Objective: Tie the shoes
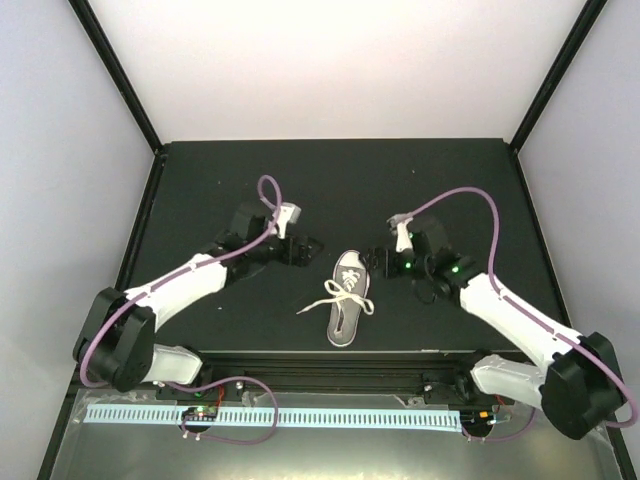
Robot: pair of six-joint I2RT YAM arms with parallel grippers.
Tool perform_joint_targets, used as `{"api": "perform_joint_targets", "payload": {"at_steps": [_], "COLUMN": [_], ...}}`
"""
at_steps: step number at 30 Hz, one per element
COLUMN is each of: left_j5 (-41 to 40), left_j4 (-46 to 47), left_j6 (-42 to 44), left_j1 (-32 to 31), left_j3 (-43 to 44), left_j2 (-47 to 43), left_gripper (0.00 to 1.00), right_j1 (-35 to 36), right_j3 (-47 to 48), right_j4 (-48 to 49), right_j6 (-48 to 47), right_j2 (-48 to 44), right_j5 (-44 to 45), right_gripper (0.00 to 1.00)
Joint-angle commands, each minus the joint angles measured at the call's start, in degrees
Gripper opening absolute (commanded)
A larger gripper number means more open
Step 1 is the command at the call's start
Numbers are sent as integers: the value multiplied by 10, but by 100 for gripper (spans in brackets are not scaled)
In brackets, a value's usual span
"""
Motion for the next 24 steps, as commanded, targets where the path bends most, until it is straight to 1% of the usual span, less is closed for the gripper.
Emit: {"api": "perform_joint_targets", "payload": {"at_steps": [1,4,6,9,10,11,13,15,17,19,24], "left_j5": [0,4,0,-42,-70,-107,-194,-229,-240,-243,-241], "left_j4": [-62,-61,-51,-16,3,18,55,126,187,225,254], "left_j6": [36,37,36,24,24,26,43,60,72,79,94], "left_j1": [109,213,285,386,408,420,423,422,422,422,415], "left_j3": [12,-4,-21,-74,-92,-113,-152,-198,-236,-255,-250], "left_j2": [-36,-79,-99,-138,-154,-170,-194,-204,-199,-179,-152], "left_gripper": [99,99,99,99,99,99,99,99,99,99,99], "right_j1": [-102,-197,-259,-345,-370,-386,-393,-393,-394,-393,-394], "right_j3": [39,42,26,-16,-36,-55,-93,-126,-158,-179,-203], "right_j4": [-26,-18,9,70,96,125,172,221,282,326,404], "right_j6": [-60,-74,-80,-74,-68,-65,-65,-64,-63,-72,-98], "right_j2": [31,33,17,-25,-42,-64,-91,-106,-107,-98,-61], "right_j5": [5,-1,-7,9,18,37,97,141,176,204,228], "right_gripper": [100,100,100,100,100,100,100,100,100,100,100]}}
